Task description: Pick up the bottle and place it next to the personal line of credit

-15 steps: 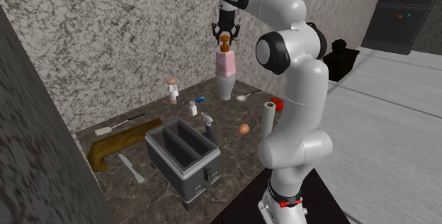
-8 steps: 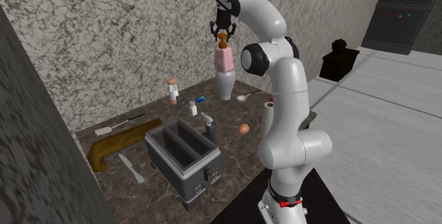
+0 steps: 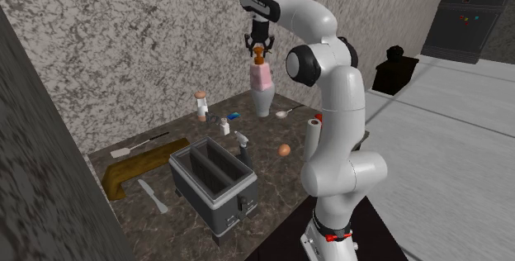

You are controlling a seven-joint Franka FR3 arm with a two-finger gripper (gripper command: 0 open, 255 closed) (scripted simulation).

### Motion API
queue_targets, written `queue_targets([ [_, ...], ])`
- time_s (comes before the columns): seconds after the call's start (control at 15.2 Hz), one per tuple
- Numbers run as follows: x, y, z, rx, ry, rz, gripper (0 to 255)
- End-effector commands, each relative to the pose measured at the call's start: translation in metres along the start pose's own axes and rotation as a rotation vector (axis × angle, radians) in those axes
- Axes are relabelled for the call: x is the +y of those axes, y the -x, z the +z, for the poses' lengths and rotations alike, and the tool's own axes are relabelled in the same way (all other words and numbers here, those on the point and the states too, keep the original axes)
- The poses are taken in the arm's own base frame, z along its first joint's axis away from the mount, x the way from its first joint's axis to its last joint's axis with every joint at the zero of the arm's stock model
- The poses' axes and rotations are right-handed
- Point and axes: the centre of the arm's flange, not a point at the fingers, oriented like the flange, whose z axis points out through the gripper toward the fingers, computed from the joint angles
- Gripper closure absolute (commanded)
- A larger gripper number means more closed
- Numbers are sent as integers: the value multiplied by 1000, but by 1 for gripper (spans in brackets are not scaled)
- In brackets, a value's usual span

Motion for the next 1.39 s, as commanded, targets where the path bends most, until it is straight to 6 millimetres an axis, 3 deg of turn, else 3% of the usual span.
queue_targets([
  [0.0, 2, 2, 12, 1, 0, 0, 255],
  [1.32, 11, 12, 117, 1, 0, 0, 255],
])
